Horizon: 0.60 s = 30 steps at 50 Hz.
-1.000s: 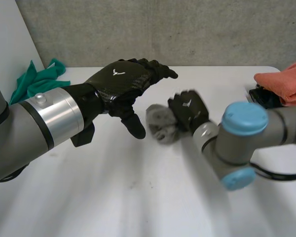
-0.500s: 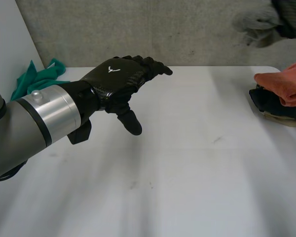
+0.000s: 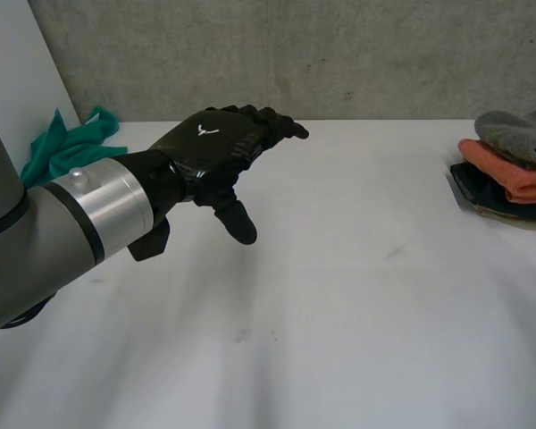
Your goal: Fold the laundry.
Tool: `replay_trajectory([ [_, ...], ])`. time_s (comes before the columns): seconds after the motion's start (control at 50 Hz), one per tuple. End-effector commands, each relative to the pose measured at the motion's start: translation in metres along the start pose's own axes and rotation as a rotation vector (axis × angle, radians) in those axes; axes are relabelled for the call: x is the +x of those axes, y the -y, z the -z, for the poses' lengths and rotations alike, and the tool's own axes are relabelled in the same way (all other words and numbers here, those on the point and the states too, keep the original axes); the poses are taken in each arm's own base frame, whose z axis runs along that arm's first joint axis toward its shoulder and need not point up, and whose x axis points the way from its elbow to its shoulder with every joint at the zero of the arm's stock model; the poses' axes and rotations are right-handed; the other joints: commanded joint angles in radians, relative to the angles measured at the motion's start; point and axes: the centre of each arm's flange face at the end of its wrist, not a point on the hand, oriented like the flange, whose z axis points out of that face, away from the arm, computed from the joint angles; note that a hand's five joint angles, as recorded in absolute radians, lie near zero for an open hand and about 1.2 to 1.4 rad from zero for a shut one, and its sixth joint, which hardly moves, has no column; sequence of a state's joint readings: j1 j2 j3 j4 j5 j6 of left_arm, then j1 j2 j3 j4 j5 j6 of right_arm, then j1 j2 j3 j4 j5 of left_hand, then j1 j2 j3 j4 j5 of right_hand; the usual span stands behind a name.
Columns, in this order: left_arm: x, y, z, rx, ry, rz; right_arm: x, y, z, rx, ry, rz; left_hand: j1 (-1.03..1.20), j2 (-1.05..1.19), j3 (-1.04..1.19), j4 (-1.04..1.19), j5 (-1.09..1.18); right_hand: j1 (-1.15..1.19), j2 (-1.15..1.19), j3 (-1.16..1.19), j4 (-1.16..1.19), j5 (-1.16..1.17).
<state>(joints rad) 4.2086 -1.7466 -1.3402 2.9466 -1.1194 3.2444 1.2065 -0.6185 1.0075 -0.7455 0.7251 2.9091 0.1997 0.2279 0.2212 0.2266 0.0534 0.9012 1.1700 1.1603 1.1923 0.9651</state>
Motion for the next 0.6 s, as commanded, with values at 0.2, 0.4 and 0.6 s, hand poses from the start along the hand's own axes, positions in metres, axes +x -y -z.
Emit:
replay_trajectory([
  [0.2, 0.0, -0.004, -0.003, -0.01, -0.003, 0.005, 0.021, 0.038, 0.021, -0.098, -0.108, -0.05, 0.072, 0.044, 0.051, 0.046, 0.044, -0.727, -0.995, -0.986, -1.018, -0.965],
  [0.4, 0.0, -0.003, -0.002, -0.008, -0.001, 0.005, 0.029, 0.076, 0.032, -0.175, -0.144, -0.102, 0.072, 0.044, 0.051, 0.046, 0.044, -0.727, -0.995, -0.986, -1.018, -0.965],
  [0.6, 0.001, 0.001, 0.0, 0.006, 0.0, 0.0, 0.082, 0.103, 0.087, -0.387, -0.311, 0.072, 0.067, 0.038, 0.045, 0.04, 0.038, -0.727, -0.995, -0.986, -1.018, -0.965],
])
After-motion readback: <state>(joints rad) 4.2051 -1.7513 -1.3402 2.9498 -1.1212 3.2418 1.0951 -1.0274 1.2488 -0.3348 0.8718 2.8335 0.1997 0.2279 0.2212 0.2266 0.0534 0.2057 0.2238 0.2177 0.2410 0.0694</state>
